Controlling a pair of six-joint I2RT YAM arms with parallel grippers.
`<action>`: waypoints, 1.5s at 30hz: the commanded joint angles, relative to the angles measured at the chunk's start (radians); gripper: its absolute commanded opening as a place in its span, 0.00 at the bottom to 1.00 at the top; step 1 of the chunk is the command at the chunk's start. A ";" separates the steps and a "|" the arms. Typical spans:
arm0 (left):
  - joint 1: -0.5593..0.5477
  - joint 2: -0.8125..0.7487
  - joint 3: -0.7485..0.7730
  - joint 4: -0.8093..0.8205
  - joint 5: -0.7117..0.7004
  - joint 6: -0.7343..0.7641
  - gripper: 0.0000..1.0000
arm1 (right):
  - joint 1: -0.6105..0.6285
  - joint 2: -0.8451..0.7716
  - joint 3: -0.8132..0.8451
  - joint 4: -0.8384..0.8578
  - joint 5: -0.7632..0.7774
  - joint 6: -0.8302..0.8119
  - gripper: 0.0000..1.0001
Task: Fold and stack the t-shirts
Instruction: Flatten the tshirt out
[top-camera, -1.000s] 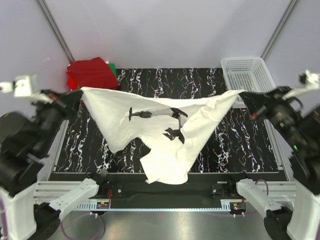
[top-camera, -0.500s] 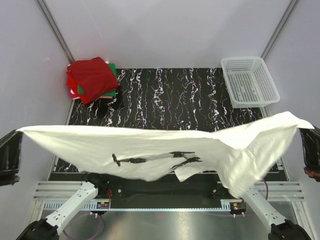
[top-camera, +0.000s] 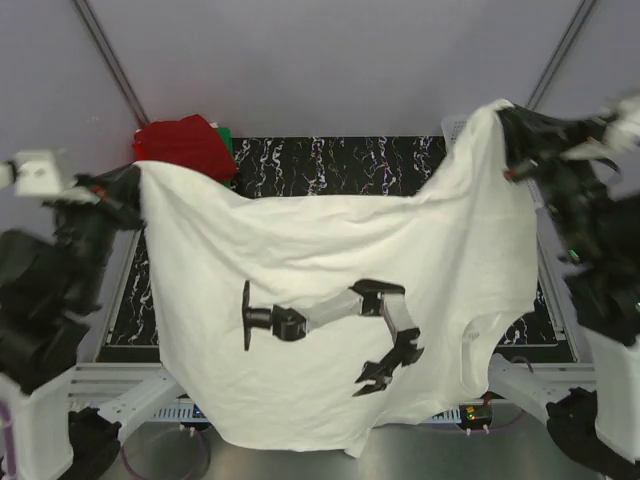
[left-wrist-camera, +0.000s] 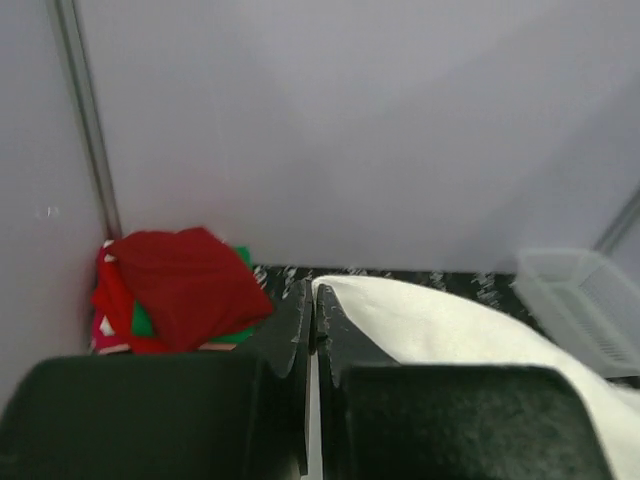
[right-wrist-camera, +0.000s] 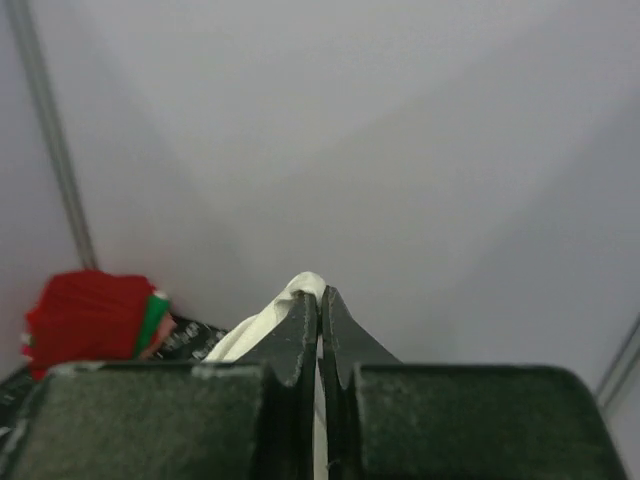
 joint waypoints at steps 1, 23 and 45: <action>0.011 0.244 -0.097 0.082 -0.198 0.053 0.00 | -0.023 0.281 -0.137 0.149 0.183 -0.152 0.00; 0.372 0.693 -0.146 -0.099 0.186 -0.223 0.78 | -0.250 0.808 -0.110 0.047 -0.024 0.323 1.00; 0.203 0.665 -0.908 0.295 0.324 -0.495 0.72 | -0.252 0.841 -0.554 -0.043 -0.218 0.514 0.95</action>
